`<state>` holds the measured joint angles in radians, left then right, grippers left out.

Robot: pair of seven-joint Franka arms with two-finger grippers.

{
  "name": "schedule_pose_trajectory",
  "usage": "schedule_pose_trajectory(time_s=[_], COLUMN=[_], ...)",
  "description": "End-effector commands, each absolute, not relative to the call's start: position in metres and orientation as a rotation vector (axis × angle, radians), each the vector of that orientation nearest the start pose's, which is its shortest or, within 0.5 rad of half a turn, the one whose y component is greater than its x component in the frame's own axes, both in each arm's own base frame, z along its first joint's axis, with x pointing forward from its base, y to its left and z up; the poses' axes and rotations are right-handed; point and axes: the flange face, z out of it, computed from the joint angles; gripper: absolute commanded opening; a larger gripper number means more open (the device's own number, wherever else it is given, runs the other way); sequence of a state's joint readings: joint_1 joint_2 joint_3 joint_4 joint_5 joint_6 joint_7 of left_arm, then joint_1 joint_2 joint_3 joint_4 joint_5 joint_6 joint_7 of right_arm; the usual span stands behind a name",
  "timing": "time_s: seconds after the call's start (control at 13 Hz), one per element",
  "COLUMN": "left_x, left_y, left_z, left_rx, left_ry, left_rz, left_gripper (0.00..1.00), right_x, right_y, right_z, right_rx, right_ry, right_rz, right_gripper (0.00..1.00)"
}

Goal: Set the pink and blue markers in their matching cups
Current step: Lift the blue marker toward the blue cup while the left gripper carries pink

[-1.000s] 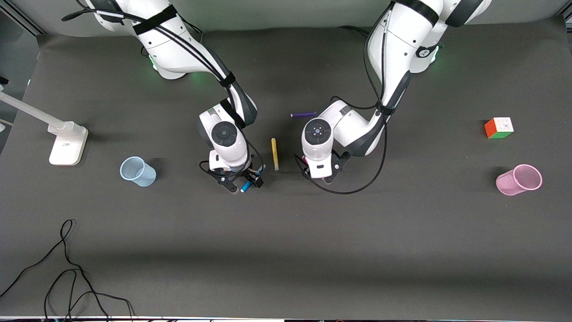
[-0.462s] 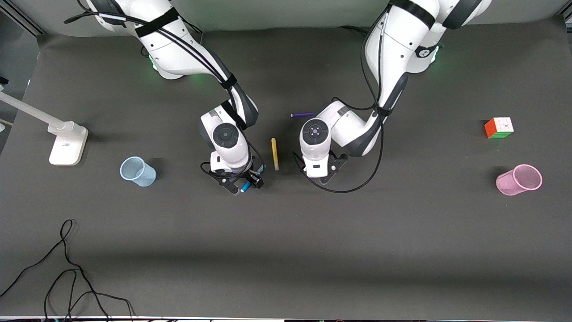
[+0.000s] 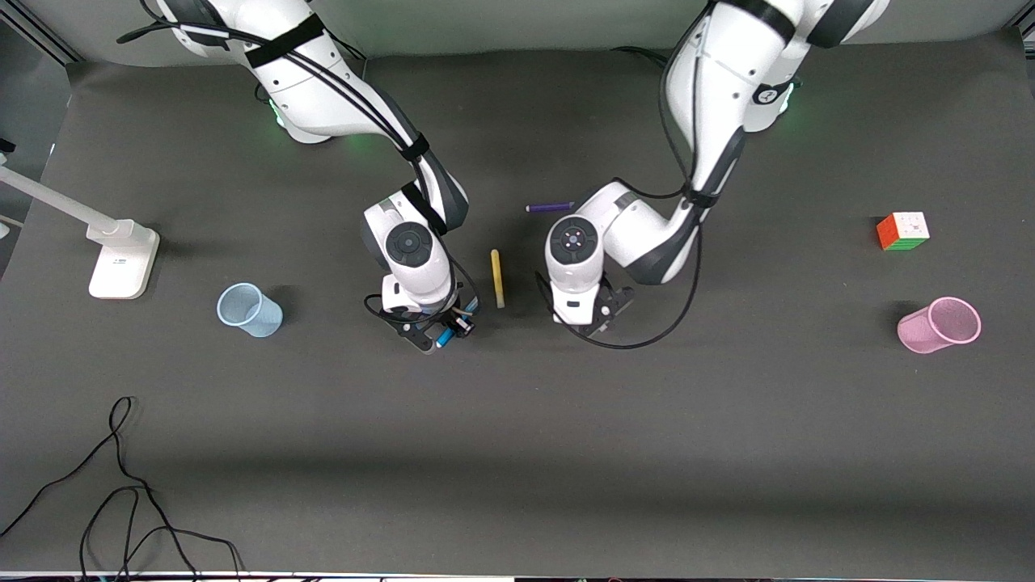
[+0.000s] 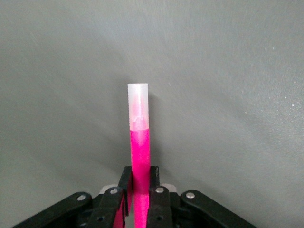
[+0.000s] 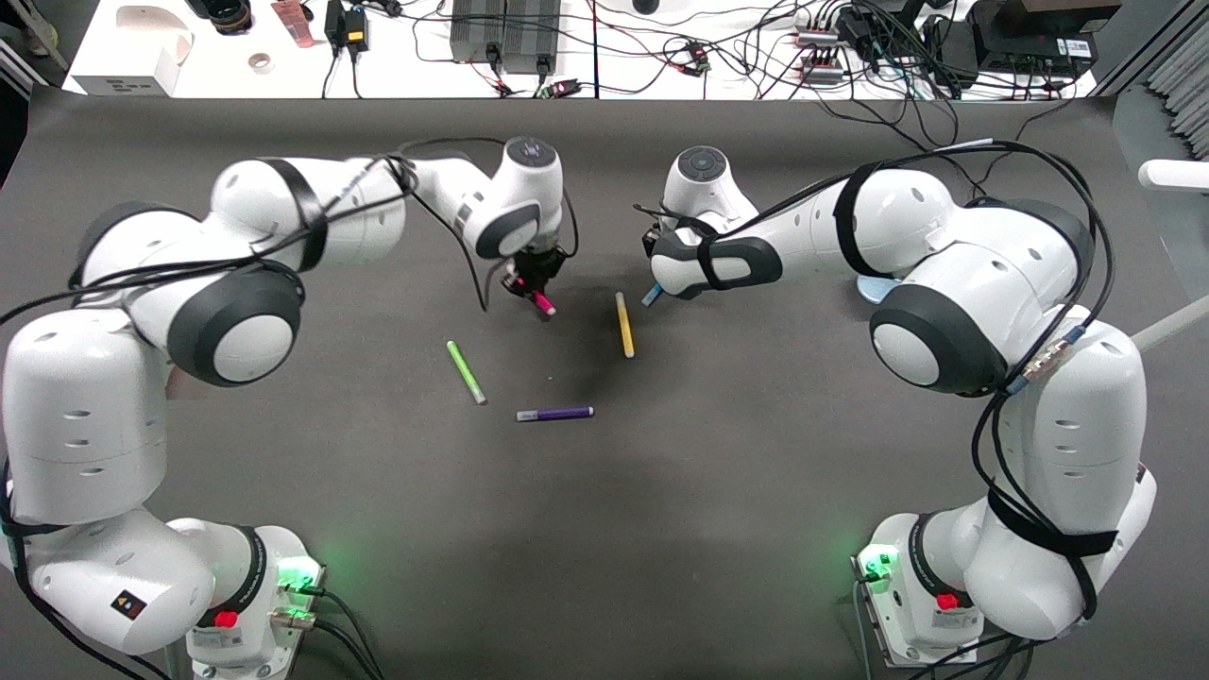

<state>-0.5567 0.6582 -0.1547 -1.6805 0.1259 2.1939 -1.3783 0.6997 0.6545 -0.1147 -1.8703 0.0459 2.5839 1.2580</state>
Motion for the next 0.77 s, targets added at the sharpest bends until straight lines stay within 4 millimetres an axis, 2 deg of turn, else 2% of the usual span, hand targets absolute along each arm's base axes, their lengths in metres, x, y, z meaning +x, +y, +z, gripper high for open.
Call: schedule_pose_trajectory(time_s=[0.0, 0.08, 0.23, 0.38, 0.54, 0.69], left_x=[0.526, 0.532, 0.535, 0.546, 0.549, 0.545], left_y=[-0.385, -0.369, -0.332, -0.275, -0.222, -0.172], left_z=[0.284, 0.313, 0.38, 0.447, 0.507, 0.541], left_rx=[-2.905, -2.916, -2.934, -2.968, -2.984, -2.992], left_ry=[-0.676, -0.631, -0.407, -0.291, -0.062, 0.081], left_rz=[0.125, 0.121, 0.159, 0.236, 0.331, 0.382], left_gripper=[0.0, 0.0, 0.0, 0.0, 0.0, 0.0], right_x=[0.532, 0.532, 0.533, 0.536, 0.535, 0.531], right_y=[0.362, 0.362, 0.361, 0.36, 0.361, 0.36], right_z=[0.163, 0.163, 0.165, 0.176, 0.204, 0.246], right_rx=[-2.933, -2.933, -2.935, -2.927, -2.951, -2.978], right_ry=[1.059, 1.057, 1.053, 1.046, 1.061, 1.059], right_rz=[-0.128, -0.127, -0.127, -0.134, -0.089, -0.04], right_gripper=[0.11, 0.05, 0.03, 0.03, 0.03, 0.03])
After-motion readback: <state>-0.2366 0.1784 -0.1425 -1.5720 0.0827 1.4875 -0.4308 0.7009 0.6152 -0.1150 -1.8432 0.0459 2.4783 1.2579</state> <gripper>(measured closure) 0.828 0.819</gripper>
